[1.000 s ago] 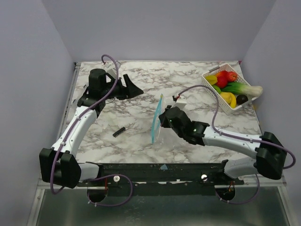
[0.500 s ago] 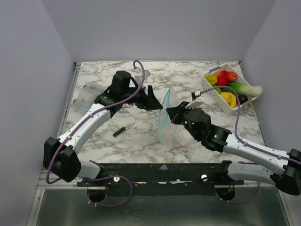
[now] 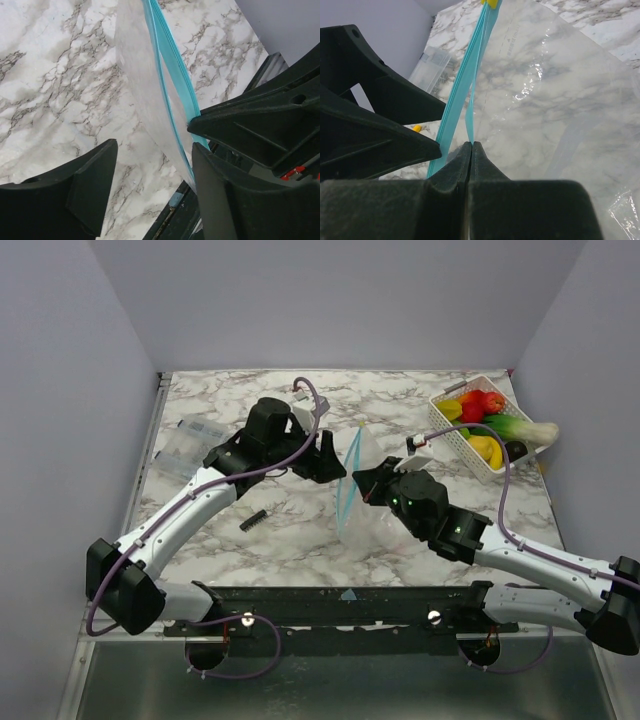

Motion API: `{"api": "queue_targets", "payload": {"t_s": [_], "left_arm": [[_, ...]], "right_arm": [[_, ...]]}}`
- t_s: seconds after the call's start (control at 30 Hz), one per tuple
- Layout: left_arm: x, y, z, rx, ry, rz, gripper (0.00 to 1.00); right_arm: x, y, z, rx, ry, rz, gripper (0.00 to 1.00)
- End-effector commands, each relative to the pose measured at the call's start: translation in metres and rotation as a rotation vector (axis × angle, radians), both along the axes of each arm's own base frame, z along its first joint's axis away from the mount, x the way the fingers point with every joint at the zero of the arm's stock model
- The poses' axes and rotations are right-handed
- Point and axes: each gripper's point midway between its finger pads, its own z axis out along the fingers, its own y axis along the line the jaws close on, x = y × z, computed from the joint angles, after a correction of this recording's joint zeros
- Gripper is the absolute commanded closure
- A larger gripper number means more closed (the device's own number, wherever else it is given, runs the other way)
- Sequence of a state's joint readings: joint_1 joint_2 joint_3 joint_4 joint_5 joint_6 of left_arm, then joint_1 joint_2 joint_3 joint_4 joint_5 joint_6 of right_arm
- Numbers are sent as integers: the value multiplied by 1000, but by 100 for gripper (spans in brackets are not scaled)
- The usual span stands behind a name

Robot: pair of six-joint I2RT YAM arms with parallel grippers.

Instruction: Place the food in the zip-top bag and seal the zipper

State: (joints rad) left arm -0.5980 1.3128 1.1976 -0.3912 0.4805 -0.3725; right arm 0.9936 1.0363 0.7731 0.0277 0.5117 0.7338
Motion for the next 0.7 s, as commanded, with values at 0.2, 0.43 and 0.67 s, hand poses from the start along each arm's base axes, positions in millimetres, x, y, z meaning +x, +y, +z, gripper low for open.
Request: {"api": "queue_targets", "payload": {"t_s": [0.2,0.43,0.67], "left_arm": [[9,3,-14,137,-42,59,72],[53,72,-3,434,-211,362,100],[78,192,53,762,-471,903,100]], "right_arm": [[-4,9,5,15,-5,53,98],[5,-16,-16,-139,91,-87,24],[3,-52,-12,-191,94,-203,9]]}}
